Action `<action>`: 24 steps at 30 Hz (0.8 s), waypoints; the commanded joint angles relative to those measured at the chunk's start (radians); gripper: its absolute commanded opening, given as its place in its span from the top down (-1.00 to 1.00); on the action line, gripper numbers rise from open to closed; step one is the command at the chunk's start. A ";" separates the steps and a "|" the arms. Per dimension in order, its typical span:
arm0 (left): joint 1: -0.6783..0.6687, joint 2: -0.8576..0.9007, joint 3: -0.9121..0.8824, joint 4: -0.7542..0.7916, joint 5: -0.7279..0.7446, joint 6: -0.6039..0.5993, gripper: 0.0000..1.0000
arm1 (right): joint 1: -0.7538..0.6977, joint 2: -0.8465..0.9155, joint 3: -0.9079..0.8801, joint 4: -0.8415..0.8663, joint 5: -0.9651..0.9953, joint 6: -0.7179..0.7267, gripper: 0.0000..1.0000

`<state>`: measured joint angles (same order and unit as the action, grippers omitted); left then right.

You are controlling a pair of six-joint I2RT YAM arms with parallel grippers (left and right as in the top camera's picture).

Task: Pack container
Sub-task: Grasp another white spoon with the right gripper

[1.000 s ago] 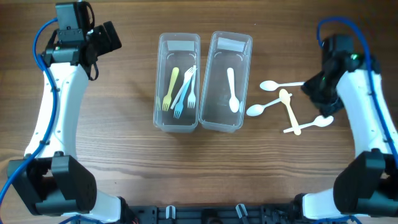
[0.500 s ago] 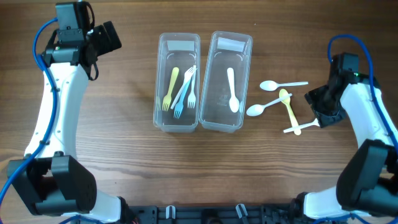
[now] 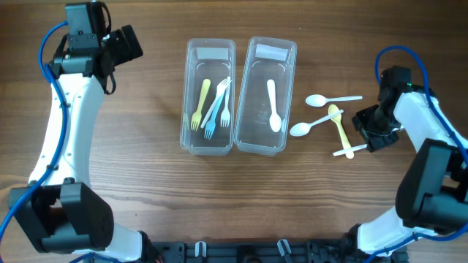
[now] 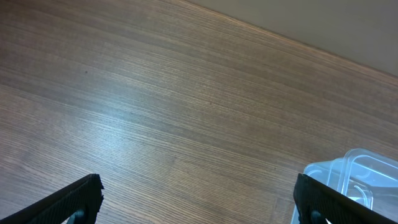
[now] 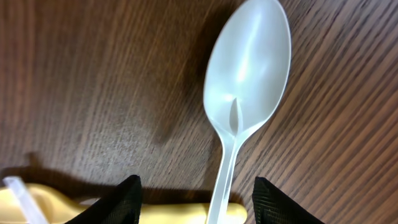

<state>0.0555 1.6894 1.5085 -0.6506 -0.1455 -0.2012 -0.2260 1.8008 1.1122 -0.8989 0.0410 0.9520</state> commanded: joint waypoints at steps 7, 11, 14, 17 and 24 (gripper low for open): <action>0.003 -0.014 0.014 0.003 -0.005 -0.016 -0.99 | -0.003 0.066 -0.008 0.010 -0.011 -0.017 0.12; 0.003 -0.014 0.014 0.003 -0.005 -0.017 -1.00 | -0.003 0.072 -0.009 0.011 0.004 -0.035 0.13; 0.003 -0.014 0.014 0.003 -0.005 -0.017 -0.99 | -0.003 0.074 -0.026 0.017 0.006 -0.035 0.14; 0.003 -0.014 0.014 0.003 -0.005 -0.017 -0.99 | -0.003 0.074 -0.073 0.038 0.006 -0.034 0.15; 0.003 -0.014 0.014 0.003 -0.005 -0.016 -1.00 | -0.003 0.074 -0.148 0.088 0.001 -0.037 0.91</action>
<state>0.0555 1.6894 1.5085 -0.6506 -0.1455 -0.2012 -0.2256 1.8172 1.0290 -0.8043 0.0315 0.9188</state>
